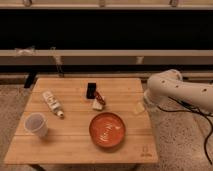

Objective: Pick up the ceramic bowl

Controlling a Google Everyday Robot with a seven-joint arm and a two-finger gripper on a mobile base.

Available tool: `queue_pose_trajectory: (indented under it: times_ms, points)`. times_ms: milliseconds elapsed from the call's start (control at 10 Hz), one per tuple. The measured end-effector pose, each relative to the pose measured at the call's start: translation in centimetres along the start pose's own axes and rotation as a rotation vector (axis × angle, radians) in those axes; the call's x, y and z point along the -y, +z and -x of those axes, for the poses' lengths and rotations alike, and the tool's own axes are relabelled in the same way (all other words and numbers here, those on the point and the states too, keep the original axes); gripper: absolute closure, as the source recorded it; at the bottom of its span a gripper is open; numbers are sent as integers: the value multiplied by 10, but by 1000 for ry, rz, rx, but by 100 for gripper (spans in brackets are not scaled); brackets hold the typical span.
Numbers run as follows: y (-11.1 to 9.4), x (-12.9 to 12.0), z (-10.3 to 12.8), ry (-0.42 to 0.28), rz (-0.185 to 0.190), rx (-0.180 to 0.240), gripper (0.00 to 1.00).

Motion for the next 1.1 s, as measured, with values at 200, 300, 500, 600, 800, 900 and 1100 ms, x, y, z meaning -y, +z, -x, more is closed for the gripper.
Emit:
queue_pose_trajectory:
  times_ms: [200,300,500,600,800,900,1100]
  points:
    - [0,0,0,0,0,0,20]
    - [0,0,0,0,0,0,20]
    - [0,0,0,0,0,0,20]
    - [0,0,0,0,0,0,20]
    - [0,0,0,0,0,0,20]
    - [0,0,0,0,0,0,20]
    - [0,0,0,0,0,0,20]
